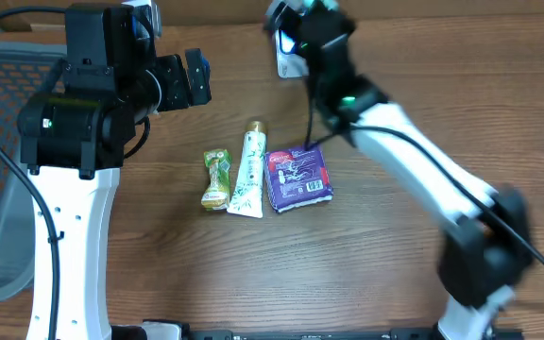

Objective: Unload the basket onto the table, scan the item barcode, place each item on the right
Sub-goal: 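Hold the wet-wipe pack in front of the scanner with right gripper, then carry the wet-wipe pack to the table's right side and release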

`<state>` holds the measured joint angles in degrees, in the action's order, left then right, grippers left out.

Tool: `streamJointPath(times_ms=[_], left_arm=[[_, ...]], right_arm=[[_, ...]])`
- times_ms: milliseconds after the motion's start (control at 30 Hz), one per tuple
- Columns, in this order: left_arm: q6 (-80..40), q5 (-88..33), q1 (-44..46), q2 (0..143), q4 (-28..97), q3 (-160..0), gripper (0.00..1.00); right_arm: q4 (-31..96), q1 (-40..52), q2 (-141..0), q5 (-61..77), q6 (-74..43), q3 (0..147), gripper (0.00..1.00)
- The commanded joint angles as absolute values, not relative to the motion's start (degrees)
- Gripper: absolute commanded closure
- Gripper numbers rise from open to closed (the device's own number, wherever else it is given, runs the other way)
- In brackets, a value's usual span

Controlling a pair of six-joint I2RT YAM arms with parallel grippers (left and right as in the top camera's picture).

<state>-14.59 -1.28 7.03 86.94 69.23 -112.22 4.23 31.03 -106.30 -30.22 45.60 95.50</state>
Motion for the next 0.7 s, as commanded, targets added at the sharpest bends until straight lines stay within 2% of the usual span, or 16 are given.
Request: streamJointPath(times_ms=[0,133,267,333,533,667], left_arm=[[-13.72,-0.91,7.16,87.09,69.06,-112.62,0.0],[-13.72,-0.91,7.14,87.11,69.06,-112.62,0.0],[-13.72,-0.91,7.14,87.09,69.06,-112.62,0.0],[-13.69,-0.91,7.14,87.09,69.06,-112.62,0.01],[-13.69,-0.91,7.14,87.09,69.06,-112.62,0.0],[-13.72,-0.91,7.14,87.09,69.06,-112.62,0.0]], right_arm=[[19.14,31.51,-92.51,-16.21,18.13,96.47,0.96],[37.78,28.47,-85.82,1.61,0.67,96.47,0.96],[53.89,22.39,-83.74,3.25,-12.91,96.44,0.96],[61.56,15.86,-84.75,7.2,-17.26,94.78,0.96],[59.55,-0.47,-85.86,16.88,-21.5,82.26,0.96],[50.74,-9.21,-85.86,18.22,-25.89,70.06,0.96]])
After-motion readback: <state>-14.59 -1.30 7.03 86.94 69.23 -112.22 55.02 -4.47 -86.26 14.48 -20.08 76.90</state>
